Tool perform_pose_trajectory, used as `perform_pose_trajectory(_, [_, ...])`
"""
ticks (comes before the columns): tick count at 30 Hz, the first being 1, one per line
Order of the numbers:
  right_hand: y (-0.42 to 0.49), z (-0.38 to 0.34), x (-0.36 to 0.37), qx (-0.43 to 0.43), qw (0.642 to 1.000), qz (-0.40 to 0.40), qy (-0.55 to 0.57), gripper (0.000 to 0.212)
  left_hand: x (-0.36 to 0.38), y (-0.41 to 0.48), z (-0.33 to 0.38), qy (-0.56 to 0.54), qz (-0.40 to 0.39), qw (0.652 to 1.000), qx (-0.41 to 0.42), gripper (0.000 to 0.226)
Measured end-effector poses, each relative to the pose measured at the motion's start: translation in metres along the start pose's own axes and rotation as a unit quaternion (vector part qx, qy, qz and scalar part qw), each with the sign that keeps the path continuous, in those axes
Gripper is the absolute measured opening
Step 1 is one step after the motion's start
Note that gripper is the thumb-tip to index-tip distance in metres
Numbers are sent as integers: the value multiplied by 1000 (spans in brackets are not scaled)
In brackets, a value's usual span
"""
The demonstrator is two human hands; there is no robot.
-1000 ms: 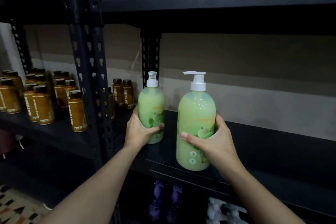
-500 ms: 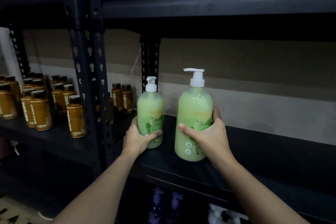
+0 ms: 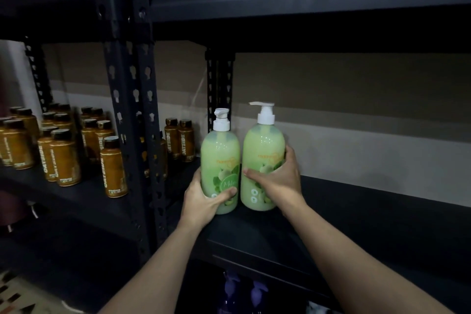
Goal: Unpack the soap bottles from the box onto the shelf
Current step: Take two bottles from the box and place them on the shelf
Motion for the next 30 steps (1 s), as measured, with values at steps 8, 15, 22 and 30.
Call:
perform_pose_trajectory(8, [-3, 12, 10, 3, 1000, 0, 10, 107, -1, -1, -5, 1, 2, 1000, 1, 75])
perform_pose_trajectory(15, [-3, 18, 13, 23, 1000, 0, 4, 109, 0, -1, -2, -3, 3, 1000, -1, 77])
perform_pose_trajectory(22, [-3, 28, 9, 50, 998, -44, -7, 102, -4, 1, -5, 76, 27, 997, -6, 103])
perform_pose_trajectory(30, [-7, 30, 8, 53, 997, -59, 9, 92, -6, 0, -7, 70, 30, 996, -38, 103])
Point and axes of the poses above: each hand's wrist, its own y-axis towards the middle knuckle, its own x-axis out of the palm, z = x × y, the point moved 2 cm from there along y, towards the middle knuckle, and after that the axes turned 7 degrees about -z, right-handed, at the moved point
